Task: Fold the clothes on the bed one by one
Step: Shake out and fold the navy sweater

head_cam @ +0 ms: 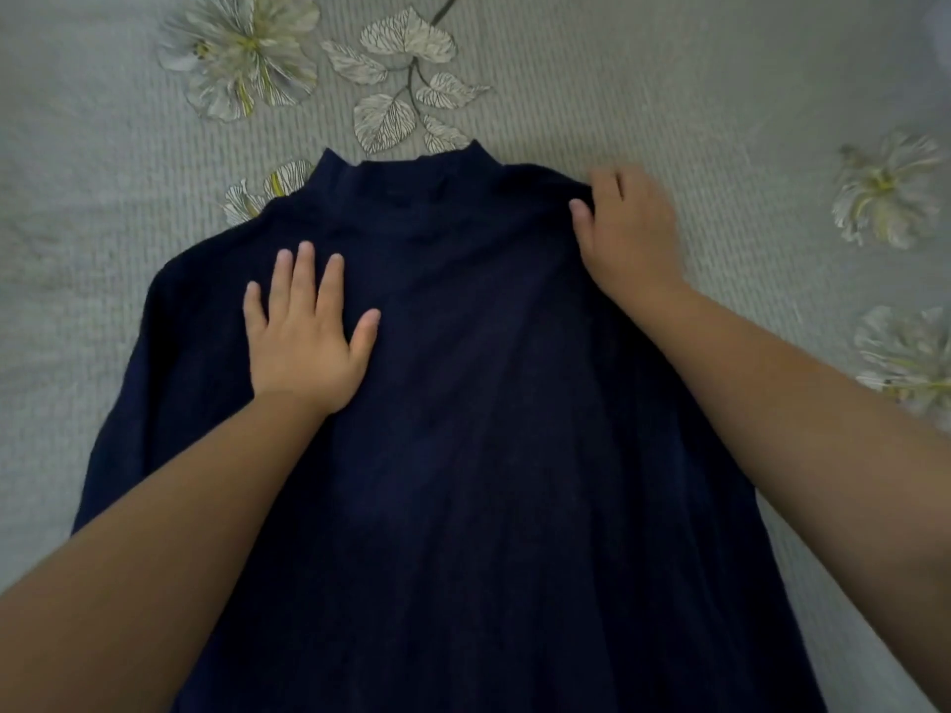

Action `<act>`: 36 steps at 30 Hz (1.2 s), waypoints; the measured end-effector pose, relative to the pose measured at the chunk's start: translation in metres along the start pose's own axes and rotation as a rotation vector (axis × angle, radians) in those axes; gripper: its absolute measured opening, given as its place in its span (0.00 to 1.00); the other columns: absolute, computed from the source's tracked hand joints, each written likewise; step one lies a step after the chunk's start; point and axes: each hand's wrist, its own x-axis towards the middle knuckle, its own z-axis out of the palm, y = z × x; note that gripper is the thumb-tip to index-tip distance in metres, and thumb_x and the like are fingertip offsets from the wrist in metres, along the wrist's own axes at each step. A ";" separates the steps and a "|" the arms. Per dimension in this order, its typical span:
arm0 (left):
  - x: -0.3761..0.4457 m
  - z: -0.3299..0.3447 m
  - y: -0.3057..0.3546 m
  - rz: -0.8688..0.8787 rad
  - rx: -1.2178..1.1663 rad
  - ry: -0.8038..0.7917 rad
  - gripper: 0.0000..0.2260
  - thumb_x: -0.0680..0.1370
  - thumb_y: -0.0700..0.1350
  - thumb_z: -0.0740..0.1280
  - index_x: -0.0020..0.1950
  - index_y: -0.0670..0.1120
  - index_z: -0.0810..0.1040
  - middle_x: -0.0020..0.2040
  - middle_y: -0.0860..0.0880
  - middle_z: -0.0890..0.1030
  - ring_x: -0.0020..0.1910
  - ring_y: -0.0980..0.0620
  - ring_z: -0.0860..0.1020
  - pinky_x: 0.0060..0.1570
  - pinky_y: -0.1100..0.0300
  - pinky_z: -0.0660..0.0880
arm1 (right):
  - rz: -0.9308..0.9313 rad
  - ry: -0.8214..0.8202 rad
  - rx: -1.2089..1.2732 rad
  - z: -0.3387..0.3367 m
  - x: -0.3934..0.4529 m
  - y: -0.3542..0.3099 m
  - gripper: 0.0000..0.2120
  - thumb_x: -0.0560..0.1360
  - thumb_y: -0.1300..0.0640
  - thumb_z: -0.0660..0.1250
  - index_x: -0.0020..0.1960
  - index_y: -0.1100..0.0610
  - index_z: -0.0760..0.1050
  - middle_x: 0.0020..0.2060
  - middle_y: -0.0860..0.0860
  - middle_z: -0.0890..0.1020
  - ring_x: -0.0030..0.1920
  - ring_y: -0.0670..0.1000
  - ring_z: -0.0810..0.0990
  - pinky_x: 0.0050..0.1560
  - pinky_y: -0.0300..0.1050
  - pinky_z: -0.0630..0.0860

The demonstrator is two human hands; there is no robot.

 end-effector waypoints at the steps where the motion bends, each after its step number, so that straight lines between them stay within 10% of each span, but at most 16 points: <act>1: -0.001 -0.001 0.001 0.000 0.009 -0.010 0.28 0.79 0.57 0.50 0.76 0.45 0.52 0.77 0.44 0.50 0.75 0.46 0.45 0.71 0.46 0.42 | 0.025 0.009 0.054 -0.004 -0.013 0.001 0.19 0.80 0.53 0.54 0.65 0.64 0.67 0.63 0.62 0.70 0.61 0.59 0.70 0.55 0.48 0.64; 5: -0.004 -0.009 0.008 -0.016 0.108 -0.071 0.27 0.80 0.55 0.47 0.76 0.45 0.50 0.77 0.43 0.49 0.75 0.46 0.45 0.71 0.43 0.42 | 0.254 -0.051 0.229 -0.030 -0.085 0.014 0.27 0.77 0.50 0.62 0.68 0.67 0.63 0.66 0.65 0.67 0.66 0.62 0.66 0.66 0.55 0.61; 10: -0.018 -0.026 0.048 0.011 -0.069 -0.024 0.23 0.81 0.48 0.53 0.74 0.41 0.56 0.76 0.41 0.54 0.75 0.45 0.50 0.70 0.43 0.50 | 0.424 -0.297 0.273 -0.046 -0.130 0.026 0.21 0.76 0.50 0.63 0.61 0.64 0.71 0.57 0.61 0.76 0.56 0.58 0.74 0.53 0.45 0.68; 20: -0.073 0.019 0.090 0.208 0.089 -0.147 0.32 0.77 0.61 0.45 0.76 0.46 0.45 0.77 0.46 0.44 0.75 0.49 0.41 0.71 0.50 0.38 | 0.381 -0.240 0.125 -0.057 -0.087 0.092 0.15 0.80 0.57 0.54 0.57 0.67 0.73 0.55 0.65 0.74 0.56 0.63 0.73 0.55 0.53 0.66; 25: -0.074 0.019 0.090 0.219 0.056 -0.123 0.32 0.76 0.61 0.48 0.76 0.45 0.50 0.77 0.46 0.49 0.75 0.49 0.45 0.71 0.50 0.39 | 0.367 -0.005 0.190 -0.076 -0.159 0.060 0.24 0.72 0.49 0.69 0.59 0.67 0.72 0.52 0.64 0.76 0.54 0.63 0.74 0.55 0.54 0.68; 30: -0.075 0.017 0.091 0.205 0.024 -0.111 0.30 0.78 0.59 0.51 0.75 0.45 0.52 0.76 0.45 0.51 0.75 0.48 0.46 0.71 0.48 0.41 | 0.373 -0.539 0.038 -0.089 -0.274 0.036 0.30 0.73 0.41 0.63 0.66 0.59 0.64 0.57 0.54 0.74 0.52 0.55 0.77 0.47 0.45 0.73; 36: -0.078 0.018 0.094 0.194 0.074 -0.144 0.29 0.79 0.57 0.48 0.76 0.45 0.49 0.77 0.44 0.47 0.75 0.47 0.43 0.71 0.44 0.41 | 0.577 -0.405 0.266 -0.095 -0.300 0.056 0.09 0.75 0.67 0.58 0.50 0.66 0.76 0.44 0.60 0.81 0.46 0.58 0.78 0.43 0.44 0.67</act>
